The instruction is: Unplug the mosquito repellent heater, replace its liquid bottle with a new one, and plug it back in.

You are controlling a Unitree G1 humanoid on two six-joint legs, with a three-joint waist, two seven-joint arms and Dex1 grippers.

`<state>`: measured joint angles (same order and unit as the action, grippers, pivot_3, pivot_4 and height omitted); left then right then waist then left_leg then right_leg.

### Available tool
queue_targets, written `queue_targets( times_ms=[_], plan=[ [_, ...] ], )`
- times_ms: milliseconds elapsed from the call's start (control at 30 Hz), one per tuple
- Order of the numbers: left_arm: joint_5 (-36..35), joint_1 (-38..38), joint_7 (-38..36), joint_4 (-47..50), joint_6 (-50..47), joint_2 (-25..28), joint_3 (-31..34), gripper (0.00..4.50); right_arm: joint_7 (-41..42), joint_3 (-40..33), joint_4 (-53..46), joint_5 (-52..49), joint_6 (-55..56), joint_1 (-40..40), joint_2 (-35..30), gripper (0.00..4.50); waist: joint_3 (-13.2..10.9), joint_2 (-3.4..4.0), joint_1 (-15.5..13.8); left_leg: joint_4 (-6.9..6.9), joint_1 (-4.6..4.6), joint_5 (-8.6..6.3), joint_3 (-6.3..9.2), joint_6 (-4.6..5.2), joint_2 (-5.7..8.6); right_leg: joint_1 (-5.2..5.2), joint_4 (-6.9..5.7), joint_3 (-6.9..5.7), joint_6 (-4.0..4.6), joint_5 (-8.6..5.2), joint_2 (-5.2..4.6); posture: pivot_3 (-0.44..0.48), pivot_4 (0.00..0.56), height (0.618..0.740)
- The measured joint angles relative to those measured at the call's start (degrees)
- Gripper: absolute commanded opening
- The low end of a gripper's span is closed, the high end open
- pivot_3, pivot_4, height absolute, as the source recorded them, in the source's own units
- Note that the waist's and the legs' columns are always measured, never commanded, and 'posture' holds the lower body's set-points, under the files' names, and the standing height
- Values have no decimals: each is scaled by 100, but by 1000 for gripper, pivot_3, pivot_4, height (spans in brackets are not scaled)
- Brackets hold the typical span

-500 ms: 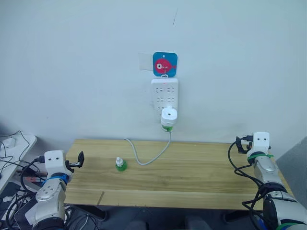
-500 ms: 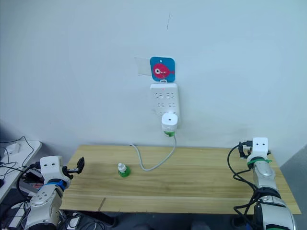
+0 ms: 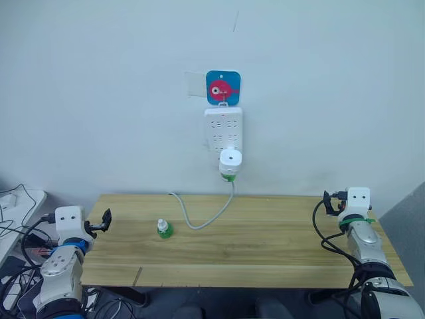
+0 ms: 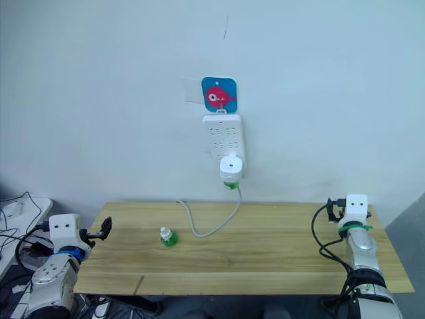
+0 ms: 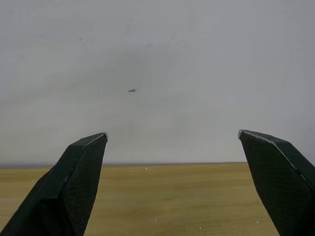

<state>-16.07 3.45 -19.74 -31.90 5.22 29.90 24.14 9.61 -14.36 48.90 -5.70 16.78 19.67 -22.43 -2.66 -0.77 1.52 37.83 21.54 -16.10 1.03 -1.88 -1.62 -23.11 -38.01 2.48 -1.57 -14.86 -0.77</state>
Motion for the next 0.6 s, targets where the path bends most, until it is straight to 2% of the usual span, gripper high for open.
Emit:
queue_targets(
  times_ms=[133,267,300,400,500,600],
  plan=[
    [-431,-163,-390,496,-223,44,231,4500,-47,33,-774,-3,-258,-312,167,4475,-58,15,50,0,-2,-4,5,5,-2,0,-4,3,-1,-5,1,-77,127,740],
    [-991,-548,-1090,1622,-957,295,253,4500,94,227,-1885,-9,-734,-801,256,4475,-240,21,81,7,6,-4,16,4,-5,-2,-12,6,-1,-5,0,-97,162,740],
    [-1120,-550,-1245,1878,-1142,394,254,4094,162,267,-2121,-11,-862,-868,258,4500,-290,20,82,9,5,-3,20,4,-3,-2,-15,3,-1,-5,0,-97,162,740],
    [-1446,-388,-1666,2570,-1705,646,128,3245,317,384,-3017,-67,-1315,-1075,270,4500,-360,45,86,10,4,-3,18,4,0,-4,-17,0,-2,-5,1,-147,141,740],
    [-1542,234,-2183,3077,-2297,1035,-477,2321,740,703,-4290,-361,-1891,-1352,298,4500,-366,47,115,13,16,-3,34,4,-4,-8,-17,-9,-3,-6,10,-191,145,740],
    [-1481,913,-2493,3168,-2393,1033,-962,2321,1290,875,-5236,-855,-2485,-1523,167,4500,-370,53,248,13,7,-3,18,4,1,-4,-12,-7,-4,-6,9,-227,137,740]
  ],
)
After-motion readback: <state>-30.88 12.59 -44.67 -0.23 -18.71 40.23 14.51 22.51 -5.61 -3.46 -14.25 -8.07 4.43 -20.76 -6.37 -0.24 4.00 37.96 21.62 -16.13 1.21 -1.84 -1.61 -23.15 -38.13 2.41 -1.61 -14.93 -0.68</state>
